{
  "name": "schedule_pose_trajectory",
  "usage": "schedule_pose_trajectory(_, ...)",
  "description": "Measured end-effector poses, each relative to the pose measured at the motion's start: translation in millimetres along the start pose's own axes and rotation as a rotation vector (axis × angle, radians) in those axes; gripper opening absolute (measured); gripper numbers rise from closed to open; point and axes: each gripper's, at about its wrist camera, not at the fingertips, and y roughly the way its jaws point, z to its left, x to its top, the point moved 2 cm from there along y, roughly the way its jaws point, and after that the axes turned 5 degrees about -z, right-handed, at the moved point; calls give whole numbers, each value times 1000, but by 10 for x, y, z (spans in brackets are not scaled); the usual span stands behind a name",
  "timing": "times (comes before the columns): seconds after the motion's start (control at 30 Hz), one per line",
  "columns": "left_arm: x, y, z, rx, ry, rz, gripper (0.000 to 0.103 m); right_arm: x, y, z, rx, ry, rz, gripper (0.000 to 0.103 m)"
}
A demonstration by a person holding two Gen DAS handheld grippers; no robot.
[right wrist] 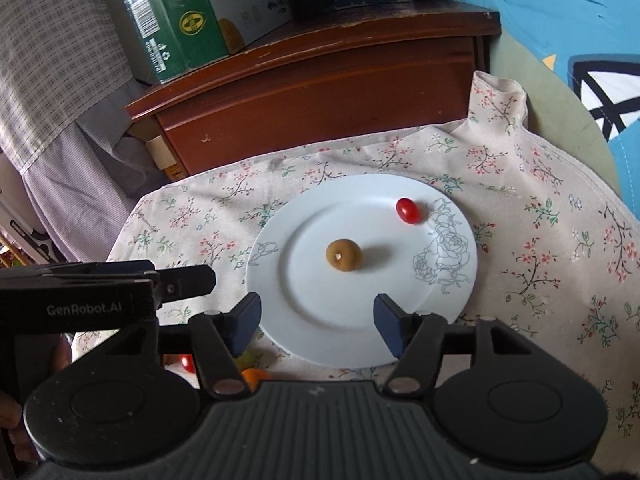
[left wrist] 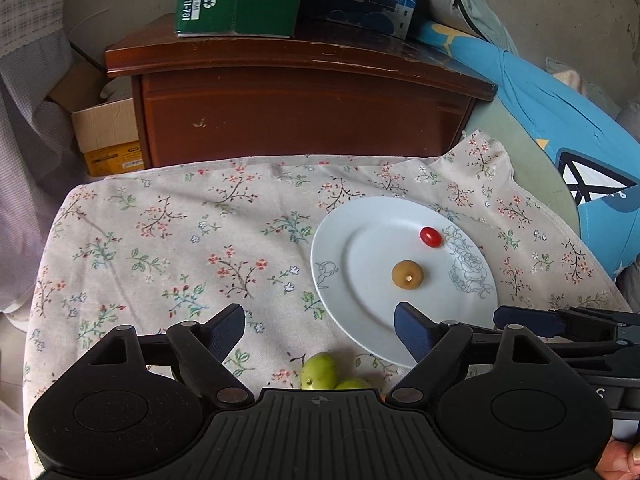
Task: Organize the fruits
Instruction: 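Move left gripper toward another brown kiwi while right gripper approaches a green lime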
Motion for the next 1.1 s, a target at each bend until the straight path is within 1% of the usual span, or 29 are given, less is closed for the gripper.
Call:
schedule_pose_trajectory(0.03,-15,-37,27,-4,-12,2,84,-29,-19,31,10,-11,7,71)
schedule_pose_trajectory(0.17,-71,-162,84,-21,-22,29,84,-145,-92,141,40,-73,34,72)
schedule_pose_trajectory(0.33,-193,-272,143,38,12,51,84,-283,-185,218,59,-109,68,72)
schedule_pose_trajectory(0.47,-328,-378,316,55,-33,68,84,-403,-230,250,60,-118,95,72)
schedule_pose_trajectory(0.57,-460,-425,413,95,-36,93,84,-498,-222,282,53,-133,129,72)
schedule_pose_trajectory(0.77,-649,-439,508,136,-40,125,84,-635,-250,322,60,-137,151,72)
schedule_pose_trajectory(0.93,-711,-382,495,134,-20,132,84,-767,-233,377,99,-138,176,72)
schedule_pose_trajectory(1.1,-753,-301,456,133,-3,144,82,-846,-159,483,123,-176,192,72)
